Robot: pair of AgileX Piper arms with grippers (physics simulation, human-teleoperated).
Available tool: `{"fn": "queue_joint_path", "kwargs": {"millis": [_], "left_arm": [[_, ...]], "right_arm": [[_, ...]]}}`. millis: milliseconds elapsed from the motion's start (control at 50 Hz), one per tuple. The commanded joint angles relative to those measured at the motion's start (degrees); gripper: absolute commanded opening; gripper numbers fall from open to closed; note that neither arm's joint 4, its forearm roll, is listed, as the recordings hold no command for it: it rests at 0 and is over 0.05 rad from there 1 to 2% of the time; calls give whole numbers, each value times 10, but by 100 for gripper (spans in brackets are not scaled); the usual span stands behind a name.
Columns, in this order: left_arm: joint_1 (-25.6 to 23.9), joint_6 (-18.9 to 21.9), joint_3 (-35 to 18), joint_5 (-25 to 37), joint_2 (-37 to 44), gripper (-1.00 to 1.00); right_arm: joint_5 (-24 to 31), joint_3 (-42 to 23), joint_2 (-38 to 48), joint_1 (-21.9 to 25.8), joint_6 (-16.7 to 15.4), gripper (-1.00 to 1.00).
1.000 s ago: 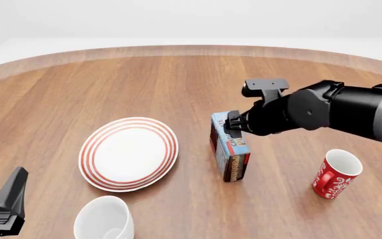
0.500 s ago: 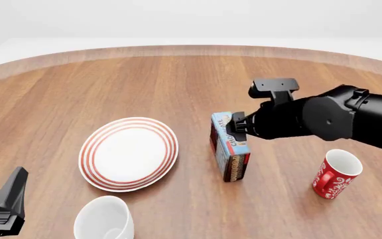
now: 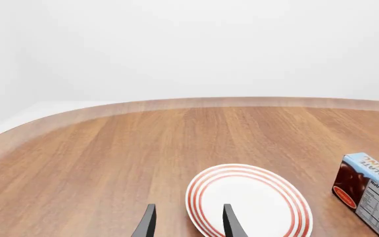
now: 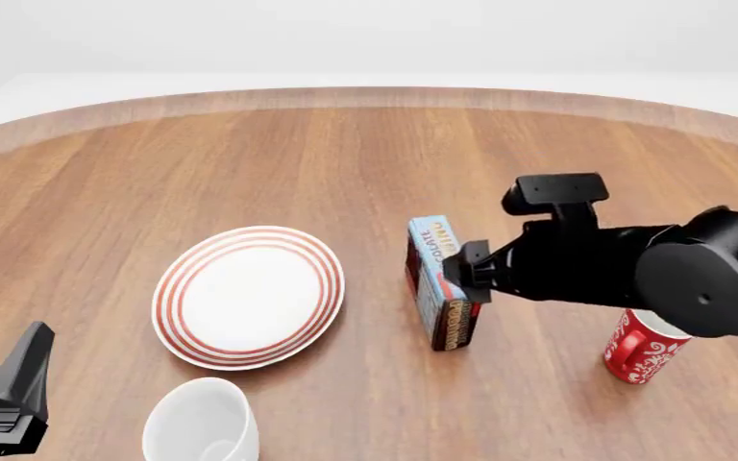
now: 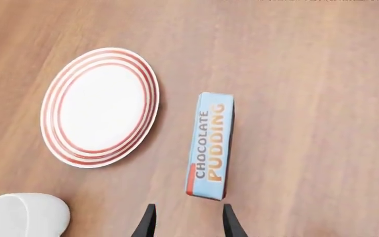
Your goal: Pick up the white mug and put it on the plate, and put the chocolate pudding to the right of the plate.
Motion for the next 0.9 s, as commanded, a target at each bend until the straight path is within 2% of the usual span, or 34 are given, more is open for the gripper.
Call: {"fn": "queue_joint_path", "kwargs": {"millis": [20, 180, 340, 380, 400, 460, 520, 580, 740, 900], "left_arm": [[0, 0, 0, 0, 0, 100], [0, 0, 0, 0, 0, 100], [0, 0, 0, 0, 0, 100], [0, 0, 0, 0, 0, 100], [0, 0, 0, 0, 0, 100], [0, 0, 0, 0, 0, 100], [0, 0, 0, 0, 0, 100], [0, 0, 0, 0, 0, 100], [0, 0, 0, 0, 0, 100], [0, 0, 0, 0, 0, 100]], "right_arm": [[-30, 42, -34, 22, 6, 100], [-67, 75, -51, 42, 3, 100], [-99, 98, -61, 60, -23, 100], [-108, 107, -64, 59, -34, 100], [-113, 111, -68, 57, -51, 100], [-125, 118, -67, 65, -49, 100], [-136, 125, -64, 70, -81, 100], [-147, 134, -68, 76, -76, 100], [-180, 159, -74, 93, -114, 100], [-190, 168, -71, 112, -128, 100]]}}
